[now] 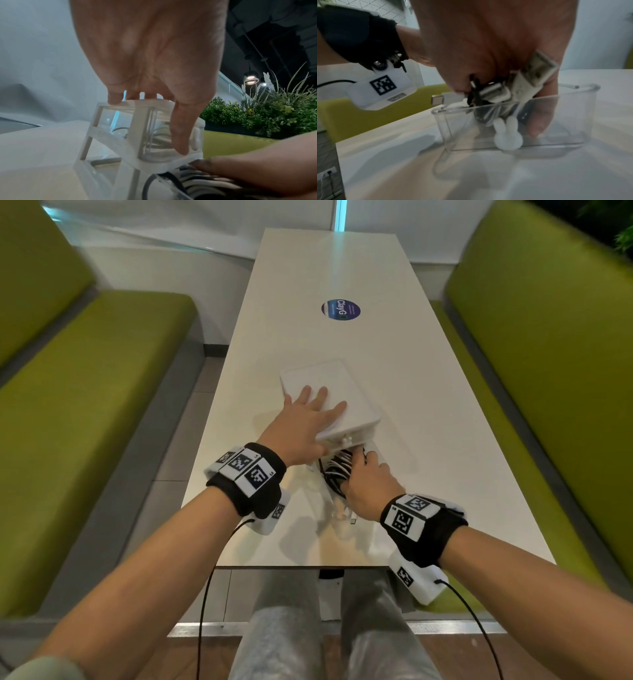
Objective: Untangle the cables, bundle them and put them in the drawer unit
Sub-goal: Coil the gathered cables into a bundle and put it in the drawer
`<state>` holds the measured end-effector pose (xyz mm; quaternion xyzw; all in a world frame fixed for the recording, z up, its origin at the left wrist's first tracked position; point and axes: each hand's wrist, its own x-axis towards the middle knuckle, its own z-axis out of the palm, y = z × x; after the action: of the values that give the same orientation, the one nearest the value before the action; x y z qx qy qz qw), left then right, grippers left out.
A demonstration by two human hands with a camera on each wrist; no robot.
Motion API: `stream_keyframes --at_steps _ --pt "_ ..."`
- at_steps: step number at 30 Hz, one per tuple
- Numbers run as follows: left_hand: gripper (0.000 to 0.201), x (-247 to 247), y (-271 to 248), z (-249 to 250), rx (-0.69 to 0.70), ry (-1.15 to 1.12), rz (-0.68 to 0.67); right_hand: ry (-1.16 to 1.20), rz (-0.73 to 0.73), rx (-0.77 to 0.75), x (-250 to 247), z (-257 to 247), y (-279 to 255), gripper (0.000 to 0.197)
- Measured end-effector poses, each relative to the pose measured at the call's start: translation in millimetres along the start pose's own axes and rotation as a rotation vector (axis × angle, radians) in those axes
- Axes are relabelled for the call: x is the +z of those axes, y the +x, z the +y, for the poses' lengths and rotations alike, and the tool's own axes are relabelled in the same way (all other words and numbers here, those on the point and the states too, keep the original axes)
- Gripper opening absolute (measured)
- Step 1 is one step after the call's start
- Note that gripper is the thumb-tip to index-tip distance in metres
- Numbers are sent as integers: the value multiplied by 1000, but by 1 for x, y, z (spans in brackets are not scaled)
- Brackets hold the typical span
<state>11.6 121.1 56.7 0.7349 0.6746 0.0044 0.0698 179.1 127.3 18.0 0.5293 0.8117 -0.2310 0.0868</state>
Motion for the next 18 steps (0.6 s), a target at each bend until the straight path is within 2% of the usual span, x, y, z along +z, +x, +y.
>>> stream_keyframes --at_steps 4,10,15,18 --pt "102 10 -2 0 18 119 25 72 54 55 6 -3 0 78" --pt "94 22 -6 3 1 119 158 138 75 122 4 -19 1 78" --pt "94 20 -3 -3 20 59 97 240 134 227 11 -32 14 82" --pt "95 21 -4 -4 15 57 109 275 119 188 7 -28 12 83"
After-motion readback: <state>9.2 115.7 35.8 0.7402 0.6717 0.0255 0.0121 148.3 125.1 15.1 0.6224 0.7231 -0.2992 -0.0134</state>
